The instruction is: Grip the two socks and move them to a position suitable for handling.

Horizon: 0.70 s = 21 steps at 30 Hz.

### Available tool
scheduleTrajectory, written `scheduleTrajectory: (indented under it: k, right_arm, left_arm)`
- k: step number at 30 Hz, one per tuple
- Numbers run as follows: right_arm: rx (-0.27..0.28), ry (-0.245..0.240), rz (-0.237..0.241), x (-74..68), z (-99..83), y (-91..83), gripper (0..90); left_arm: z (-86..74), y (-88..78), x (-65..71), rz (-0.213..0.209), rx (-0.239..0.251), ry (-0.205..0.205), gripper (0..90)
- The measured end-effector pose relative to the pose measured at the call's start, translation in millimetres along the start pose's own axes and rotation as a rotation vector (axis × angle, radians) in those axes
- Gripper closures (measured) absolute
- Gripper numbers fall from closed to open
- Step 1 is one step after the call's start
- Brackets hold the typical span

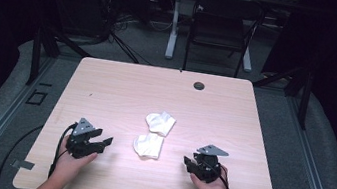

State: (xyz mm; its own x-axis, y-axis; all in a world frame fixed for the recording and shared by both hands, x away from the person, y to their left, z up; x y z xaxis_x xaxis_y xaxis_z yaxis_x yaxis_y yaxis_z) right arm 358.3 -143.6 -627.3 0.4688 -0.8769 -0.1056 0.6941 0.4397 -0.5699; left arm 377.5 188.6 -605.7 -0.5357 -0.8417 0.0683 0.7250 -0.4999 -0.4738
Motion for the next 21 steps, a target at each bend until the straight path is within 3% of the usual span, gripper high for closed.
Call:
scheduleTrajectory:
  k: [5,8,9,16,21]
  right_arm:
    - [0.019,-0.011,-0.022,-0.5,1.6,-3.1,56.8]
    - [0.016,-0.013,-0.018,-2.5,2.3,-2.8,57.9]
    - [0.021,-0.001,0.003,-6.0,4.8,-3.2,60.3]
    - [0.004,-0.004,0.018,-14.1,17.6,-0.5,62.3]
    - [-0.004,-0.024,0.019,-15.1,29.1,8.6,63.7]
  left_arm:
    - [-0.1,-1.7,3.3,-0.005,0.0,-0.008,43.7]
    - [4.2,-4.6,7.7,-0.017,0.019,-0.009,43.8]
    - [6.7,-3.9,10.1,-0.031,0.022,-0.018,43.8]
    - [16.7,11.3,15.6,-0.066,-0.017,-0.043,47.8]
    - [23.8,20.0,12.8,-0.034,-0.023,-0.018,51.8]
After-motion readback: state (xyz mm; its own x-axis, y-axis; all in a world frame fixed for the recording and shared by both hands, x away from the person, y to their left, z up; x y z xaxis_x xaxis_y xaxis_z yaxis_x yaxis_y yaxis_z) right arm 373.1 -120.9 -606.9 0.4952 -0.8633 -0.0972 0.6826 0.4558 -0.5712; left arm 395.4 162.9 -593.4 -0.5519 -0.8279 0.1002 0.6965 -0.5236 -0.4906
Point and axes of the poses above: each handheld gripper's, and its own axes: y roughly forward along the jaws, z roughly out of its top, x roughly to its right, the point moved 8 cm from there along y, roughly forward along the jaws, and after that the axes turned 7 degrees about x, right-handed, at the moved point
